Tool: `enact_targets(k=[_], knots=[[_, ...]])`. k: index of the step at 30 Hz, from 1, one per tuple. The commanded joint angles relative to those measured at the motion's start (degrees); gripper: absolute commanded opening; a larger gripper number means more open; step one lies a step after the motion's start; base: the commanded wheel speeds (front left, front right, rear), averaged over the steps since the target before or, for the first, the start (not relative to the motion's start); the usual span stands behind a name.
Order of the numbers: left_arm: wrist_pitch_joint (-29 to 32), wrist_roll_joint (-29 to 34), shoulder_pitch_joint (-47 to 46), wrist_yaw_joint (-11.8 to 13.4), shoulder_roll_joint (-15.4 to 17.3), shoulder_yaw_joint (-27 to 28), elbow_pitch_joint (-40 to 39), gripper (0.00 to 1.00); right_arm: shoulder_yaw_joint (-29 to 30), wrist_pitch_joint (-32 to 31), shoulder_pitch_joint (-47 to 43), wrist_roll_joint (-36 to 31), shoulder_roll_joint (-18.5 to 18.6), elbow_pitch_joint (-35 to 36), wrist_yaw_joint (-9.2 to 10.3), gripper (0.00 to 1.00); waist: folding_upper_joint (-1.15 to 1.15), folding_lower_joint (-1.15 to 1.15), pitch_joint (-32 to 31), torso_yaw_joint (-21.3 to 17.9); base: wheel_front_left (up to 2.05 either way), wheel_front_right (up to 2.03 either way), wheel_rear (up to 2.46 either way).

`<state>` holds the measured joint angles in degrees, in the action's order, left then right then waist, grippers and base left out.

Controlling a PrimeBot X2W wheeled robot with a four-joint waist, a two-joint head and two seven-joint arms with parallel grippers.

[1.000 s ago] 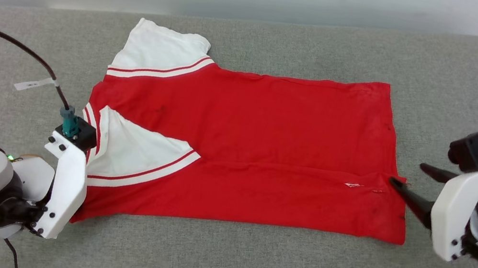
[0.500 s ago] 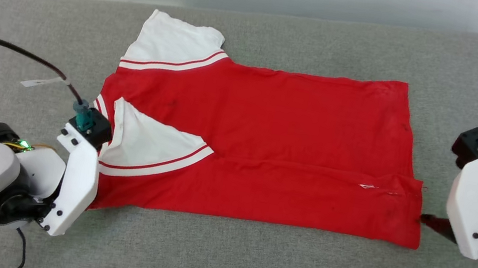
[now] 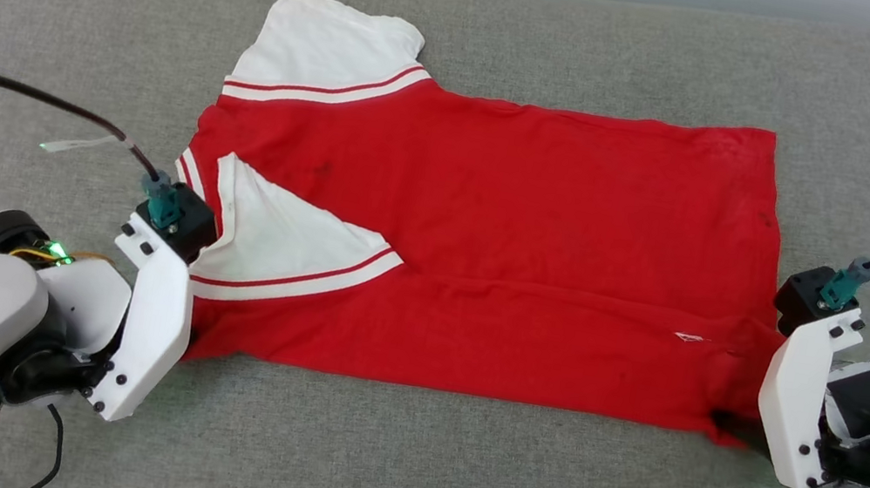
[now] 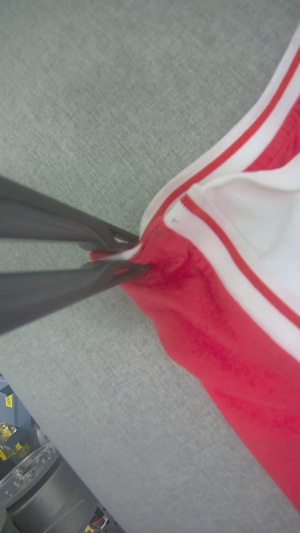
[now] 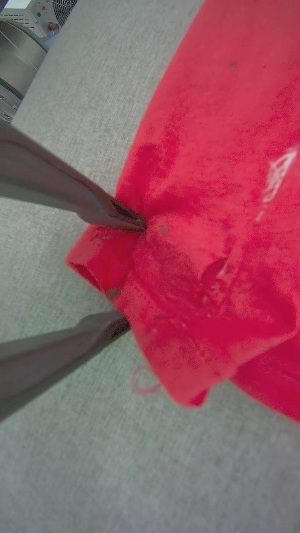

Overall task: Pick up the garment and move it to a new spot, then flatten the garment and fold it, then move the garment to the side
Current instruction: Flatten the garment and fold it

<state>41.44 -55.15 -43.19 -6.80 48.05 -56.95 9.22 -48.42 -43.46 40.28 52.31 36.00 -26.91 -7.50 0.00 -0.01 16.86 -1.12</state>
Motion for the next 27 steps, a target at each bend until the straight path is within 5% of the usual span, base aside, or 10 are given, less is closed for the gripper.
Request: enact_targets(k=[1,13,19,27], knots=[[-0.83,-0.05,0.77,0.29,0.11,0.32,0.17,0.0,-2.08,1.12,-2.73,0.56,-3.65,-1.13,0.02,0.0,0.0,0.01,-0.4,-0.32,0.0,0.0,0.0],[-4.85,-2.63,7.11,1.38,4.5,0.96,-2.72,0.0,-3.28,6.34,-1.36,1.72,5.81,5.82,0.02,0.0,0.0,0.01,-6.91,-1.08,0.0,0.0,0.0],[-6.09,-4.26,13.29,3.45,7.27,-0.36,-8.89,0.0,-4.32,5.2,-6.39,4.48,13.68,13.47,0.03,0.0,0.0,0.01,-8.62,-0.72,0.0,0.0,0.0],[-6.67,-4.66,17.92,5.39,6.79,-2.55,-8.71,0.0,-3.95,5.41,-12.15,4.83,12.18,11.29,0.03,0.0,0.0,0.01,-7.46,-0.87,0.0,0.0,0.0]])
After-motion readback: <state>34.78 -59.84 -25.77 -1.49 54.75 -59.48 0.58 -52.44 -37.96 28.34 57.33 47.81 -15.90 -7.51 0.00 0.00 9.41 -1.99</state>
